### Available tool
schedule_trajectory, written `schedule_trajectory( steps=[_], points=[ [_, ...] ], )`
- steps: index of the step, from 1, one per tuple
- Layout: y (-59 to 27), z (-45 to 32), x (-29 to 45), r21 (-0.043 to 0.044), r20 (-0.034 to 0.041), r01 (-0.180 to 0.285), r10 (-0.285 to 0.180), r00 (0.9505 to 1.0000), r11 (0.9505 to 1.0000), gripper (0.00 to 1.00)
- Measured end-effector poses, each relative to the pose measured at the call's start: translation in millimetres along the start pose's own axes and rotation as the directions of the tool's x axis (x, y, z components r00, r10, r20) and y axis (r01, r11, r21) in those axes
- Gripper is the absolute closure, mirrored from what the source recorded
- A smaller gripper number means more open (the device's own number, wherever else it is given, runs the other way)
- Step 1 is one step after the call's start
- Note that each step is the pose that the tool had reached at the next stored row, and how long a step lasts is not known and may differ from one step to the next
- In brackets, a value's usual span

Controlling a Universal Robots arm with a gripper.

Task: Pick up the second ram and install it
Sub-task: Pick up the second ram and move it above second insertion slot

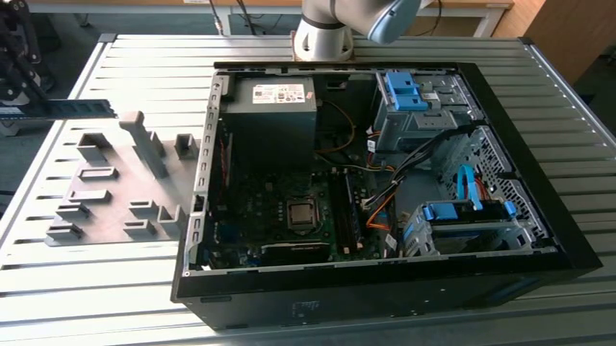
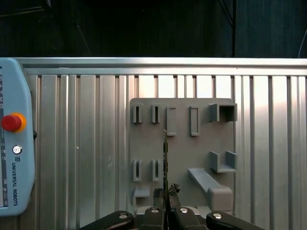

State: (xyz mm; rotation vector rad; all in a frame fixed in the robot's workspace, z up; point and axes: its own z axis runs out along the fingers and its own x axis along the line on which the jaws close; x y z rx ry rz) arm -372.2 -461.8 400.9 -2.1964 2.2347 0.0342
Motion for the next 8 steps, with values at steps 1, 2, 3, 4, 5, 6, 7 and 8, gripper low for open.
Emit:
schedule_trajectory(
  steps=[1, 2, 3, 4, 5, 6, 7, 8],
  points=[
    [-0.8, 0.0, 0.0, 0.0, 0.0, 0.0, 0.0, 1.0, 1.0, 0.86],
    [-1.7, -0.1, 0.0, -0.0001, 0.0, 0.0, 0.0, 1.0, 1.0, 0.86],
    [-2.6, 0.0, 0.0, 0.0, 0.0, 0.0, 0.0, 1.0, 1.0, 0.86],
    [-3.4, -0.1, 0.0, 0.0, 0.0, 0.0, 0.0, 1.0, 1.0, 0.86],
    [-4.3, -0.1, -0.1, 0.0, 0.0, 0.0, 0.0, 1.0, 1.0, 0.86],
    [-5.1, -0.1, -0.1, 0.0, -0.0001, 0.0, 0.0, 1.0, 1.0, 0.86],
    [-6.7, -0.1, -0.1, 0.0, 0.0, 0.0, 0.0, 1.0, 1.0, 0.86],
    [-8.3, 0.0, -0.1, 0.0001, 0.0001, 0.0, 0.0, 1.0, 1.0, 0.86]
  ],
)
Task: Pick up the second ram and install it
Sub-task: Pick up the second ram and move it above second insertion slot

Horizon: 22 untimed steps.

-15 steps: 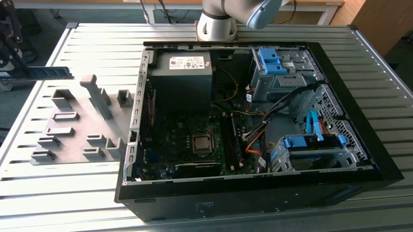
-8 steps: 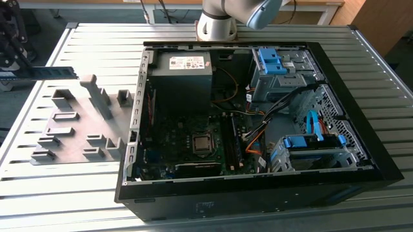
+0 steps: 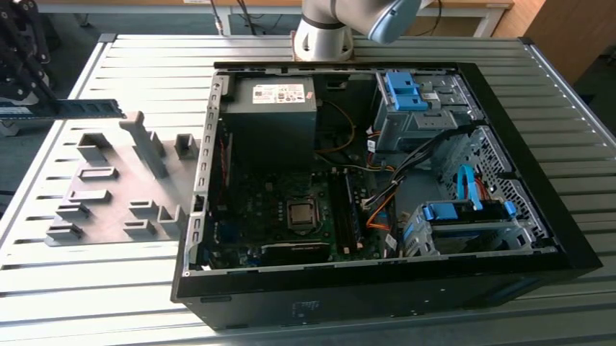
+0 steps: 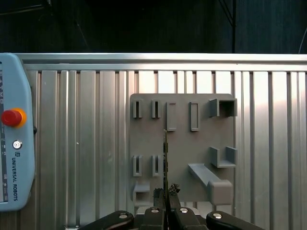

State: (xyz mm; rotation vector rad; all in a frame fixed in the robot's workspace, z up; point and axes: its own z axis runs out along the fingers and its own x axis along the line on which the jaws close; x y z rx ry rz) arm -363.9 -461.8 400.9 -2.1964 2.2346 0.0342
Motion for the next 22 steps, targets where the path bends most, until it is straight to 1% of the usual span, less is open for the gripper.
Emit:
schedule_trajectory(
  steps=[22],
  points=[
    [-19.1, -0.2, -0.3, 0.0, 0.0, 0.0, 0.0, 1.0, 1.0, 0.86]
  ],
)
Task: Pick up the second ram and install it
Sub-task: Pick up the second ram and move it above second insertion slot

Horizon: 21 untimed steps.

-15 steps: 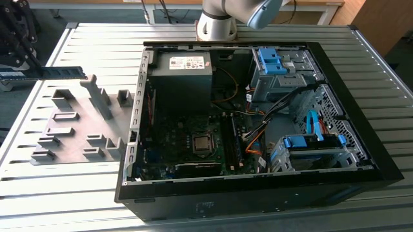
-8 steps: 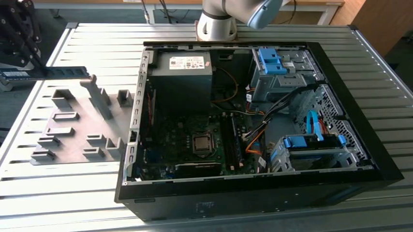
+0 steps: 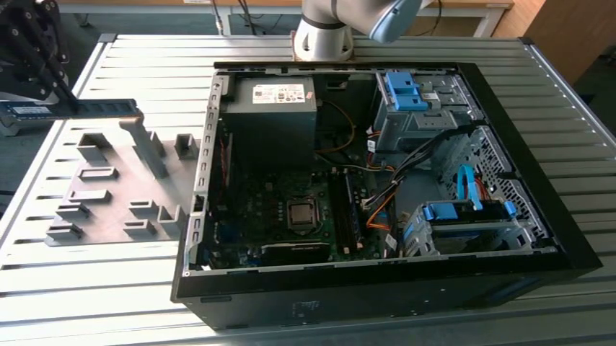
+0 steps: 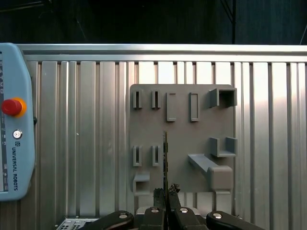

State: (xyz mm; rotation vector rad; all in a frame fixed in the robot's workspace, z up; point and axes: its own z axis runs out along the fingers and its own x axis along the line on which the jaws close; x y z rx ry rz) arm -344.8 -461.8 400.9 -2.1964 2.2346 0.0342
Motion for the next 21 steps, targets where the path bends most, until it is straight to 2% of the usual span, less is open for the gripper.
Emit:
schedule_trajectory(
  steps=[21],
  points=[
    [-18.7, -0.2, -0.3, -0.0001, 0.0, 0.0, 0.0, 1.0, 1.0, 0.86]
  ],
)
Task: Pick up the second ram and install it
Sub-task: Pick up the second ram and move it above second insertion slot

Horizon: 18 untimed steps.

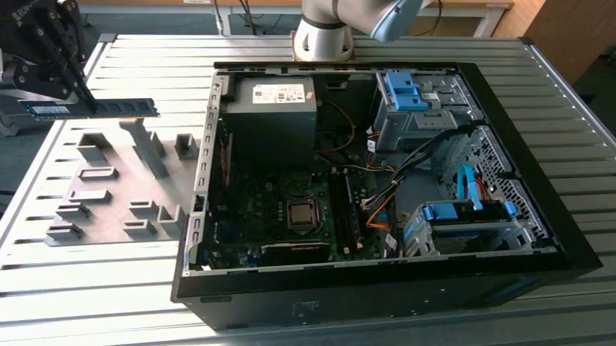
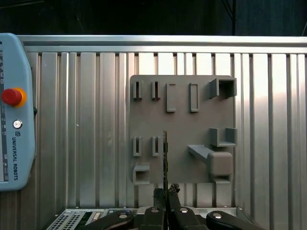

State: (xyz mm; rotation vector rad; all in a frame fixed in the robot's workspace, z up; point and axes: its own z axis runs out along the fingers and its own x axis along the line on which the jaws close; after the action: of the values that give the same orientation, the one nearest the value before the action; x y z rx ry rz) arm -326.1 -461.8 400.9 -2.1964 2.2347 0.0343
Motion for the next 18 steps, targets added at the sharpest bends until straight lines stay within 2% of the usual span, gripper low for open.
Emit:
schedule_trajectory(
  steps=[18],
  points=[
    [-20.1, -0.1, -0.3, 0.0001, 0.0001, 0.0, 0.0, 1.0, 1.0, 0.86]
  ],
)
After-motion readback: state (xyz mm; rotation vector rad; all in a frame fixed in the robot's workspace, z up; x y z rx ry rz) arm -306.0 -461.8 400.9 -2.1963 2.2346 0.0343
